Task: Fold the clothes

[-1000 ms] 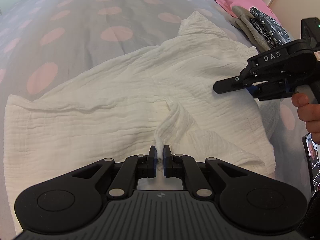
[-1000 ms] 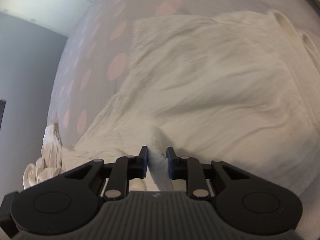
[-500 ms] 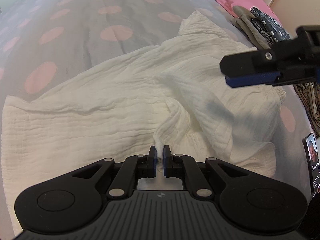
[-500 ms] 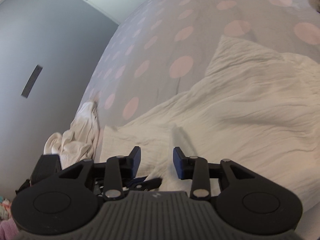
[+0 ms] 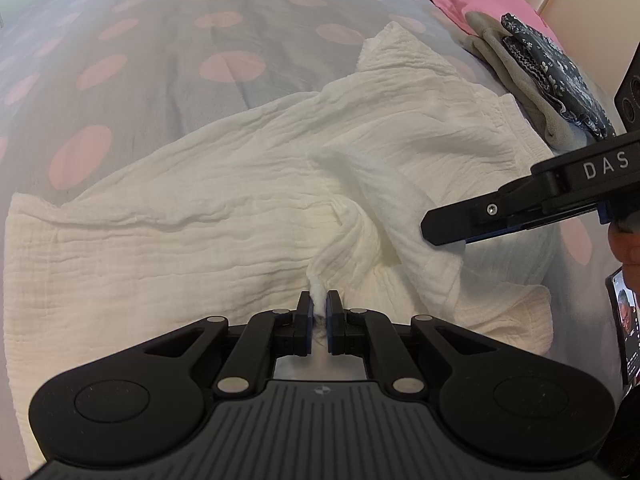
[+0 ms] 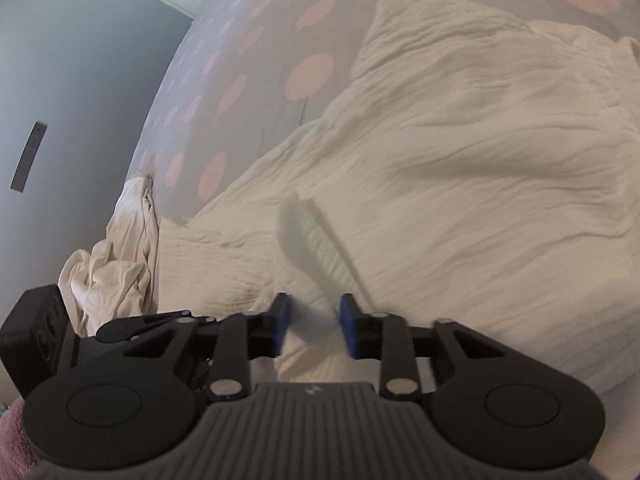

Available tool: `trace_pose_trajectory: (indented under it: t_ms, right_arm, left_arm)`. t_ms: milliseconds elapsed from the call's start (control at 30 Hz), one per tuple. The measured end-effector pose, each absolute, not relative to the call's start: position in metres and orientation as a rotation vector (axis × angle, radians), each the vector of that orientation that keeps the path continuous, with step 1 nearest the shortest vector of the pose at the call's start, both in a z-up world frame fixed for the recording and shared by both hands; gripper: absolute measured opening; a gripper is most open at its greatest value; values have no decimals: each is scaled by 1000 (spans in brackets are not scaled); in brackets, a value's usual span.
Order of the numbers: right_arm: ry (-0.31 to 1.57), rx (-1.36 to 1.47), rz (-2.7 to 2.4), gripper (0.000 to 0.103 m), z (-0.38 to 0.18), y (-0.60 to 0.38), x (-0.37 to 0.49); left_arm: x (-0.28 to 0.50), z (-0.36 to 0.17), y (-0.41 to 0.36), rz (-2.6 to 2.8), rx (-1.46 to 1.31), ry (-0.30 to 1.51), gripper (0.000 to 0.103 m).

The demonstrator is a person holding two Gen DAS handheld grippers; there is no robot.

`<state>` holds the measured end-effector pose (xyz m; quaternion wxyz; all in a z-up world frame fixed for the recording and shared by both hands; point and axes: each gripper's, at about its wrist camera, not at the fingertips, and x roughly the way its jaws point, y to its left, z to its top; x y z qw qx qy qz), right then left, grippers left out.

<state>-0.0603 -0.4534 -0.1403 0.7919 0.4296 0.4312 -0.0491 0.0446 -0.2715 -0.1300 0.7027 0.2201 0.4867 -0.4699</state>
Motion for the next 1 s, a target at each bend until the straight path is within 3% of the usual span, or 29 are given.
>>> trace_pose_trajectory:
  t_ms: [100, 333, 400, 467, 633, 700, 800, 867, 1000]
  right_arm:
    - [917, 877, -129, 11, -133, -452, -60]
    - [881, 651, -270, 10, -111, -452, -64]
    - [869, 581, -312, 24, -104, -453, -66]
    - [855, 512, -354, 30, -98, -453, -67]
    - [840, 427, -348, 31, -87, -448, -75]
    - [855, 422, -281, 44, -85, -437, -83]
    - [880, 371, -186, 52, -87, -418, -97]
    - [899, 308, -146, 66, -92, -402, -108]
    - [926, 242, -125, 62, -114, -383, -124]
  left_arm:
    - [46, -130, -271, -1047, 488, 1083, 4]
    - [44, -125, -272, -1061, 481, 1077, 4]
    - [44, -122, -273, -1073, 469, 1077, 4]
    - [45, -117, -273, -1091, 446, 1078, 4]
    - [48, -99, -277, -1165, 360, 1076, 4]
    - [51, -94, -279, -1184, 328, 1091, 4]
    - [55, -87, -284, -1191, 285, 1112, 4]
    - [57, -82, -289, -1194, 258, 1116, 4]
    - [56, -73, -305, -1203, 240, 1113, 3]
